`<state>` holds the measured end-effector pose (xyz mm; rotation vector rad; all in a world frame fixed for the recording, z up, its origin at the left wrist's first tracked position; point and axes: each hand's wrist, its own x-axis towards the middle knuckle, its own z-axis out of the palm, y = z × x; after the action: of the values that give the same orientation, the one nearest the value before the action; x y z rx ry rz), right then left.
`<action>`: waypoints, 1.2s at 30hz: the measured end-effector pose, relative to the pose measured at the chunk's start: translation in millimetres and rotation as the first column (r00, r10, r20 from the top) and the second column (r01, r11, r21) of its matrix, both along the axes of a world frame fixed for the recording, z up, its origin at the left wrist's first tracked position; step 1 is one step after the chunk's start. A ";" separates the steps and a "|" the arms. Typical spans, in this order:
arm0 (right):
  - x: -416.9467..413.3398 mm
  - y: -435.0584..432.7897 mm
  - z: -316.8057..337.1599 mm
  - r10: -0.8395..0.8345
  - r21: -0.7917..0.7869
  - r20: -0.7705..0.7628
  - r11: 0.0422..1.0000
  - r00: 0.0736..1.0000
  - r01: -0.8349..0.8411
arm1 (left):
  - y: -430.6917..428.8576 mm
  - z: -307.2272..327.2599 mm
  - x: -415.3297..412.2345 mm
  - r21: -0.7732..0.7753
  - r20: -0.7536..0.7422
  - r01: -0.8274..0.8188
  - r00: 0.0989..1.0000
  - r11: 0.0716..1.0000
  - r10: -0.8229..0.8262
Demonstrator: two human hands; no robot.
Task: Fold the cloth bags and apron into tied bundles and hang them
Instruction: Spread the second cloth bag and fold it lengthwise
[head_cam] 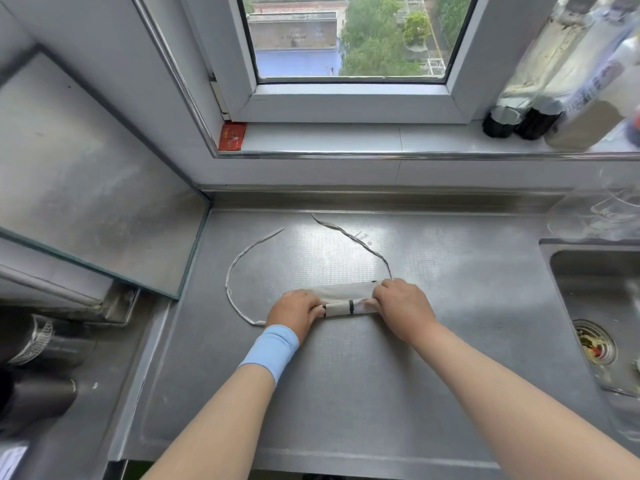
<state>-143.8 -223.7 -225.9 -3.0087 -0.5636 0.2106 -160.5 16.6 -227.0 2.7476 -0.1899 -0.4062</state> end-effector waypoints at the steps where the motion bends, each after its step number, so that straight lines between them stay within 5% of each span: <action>1: 2.1 -1.0 2.7 -0.044 0.012 -0.056 0.999 0.997 0.044 | -0.5 1.4 2.8 -0.007 -0.021 -0.030 0.999 1.000 0.030; 4: 10.3 -1.1 10.7 -0.128 0.078 -0.145 0.987 0.981 0.140 | -4.6 7.6 9.5 -0.024 -0.067 -0.101 0.993 0.995 0.099; 7: 19.3 4.0 11.1 -0.046 -0.014 -0.066 0.999 0.997 0.045 | -18.9 9.7 10.3 0.117 0.069 -0.114 0.992 0.987 0.106; 12: 13.4 16.8 15.0 0.126 0.004 -0.040 0.992 0.991 -0.126 | -41.2 0.1 -6.4 0.199 0.244 0.106 0.958 0.974 -0.154; 18: 1.1 4.3 5.0 0.072 0.100 -0.033 0.993 0.997 -0.068 | -14.5 -9.7 -21.7 0.083 0.350 0.154 0.921 0.985 -0.174; 27: -9.9 -5.7 -3.1 0.031 0.143 -0.070 0.989 0.997 -0.021 | 4.7 -10.2 -19.4 -0.124 0.199 0.119 0.976 0.985 -0.093; 36: -28.1 -4.7 1.0 0.146 0.075 -0.011 0.987 0.989 -0.145 | -7.3 -15.7 -37.1 -0.047 0.316 0.218 0.929 0.975 -0.192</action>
<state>-171.8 -228.4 -224.9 -2.8933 -0.7724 0.2170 -197.6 9.3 -242.8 2.7036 -0.5653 -0.0131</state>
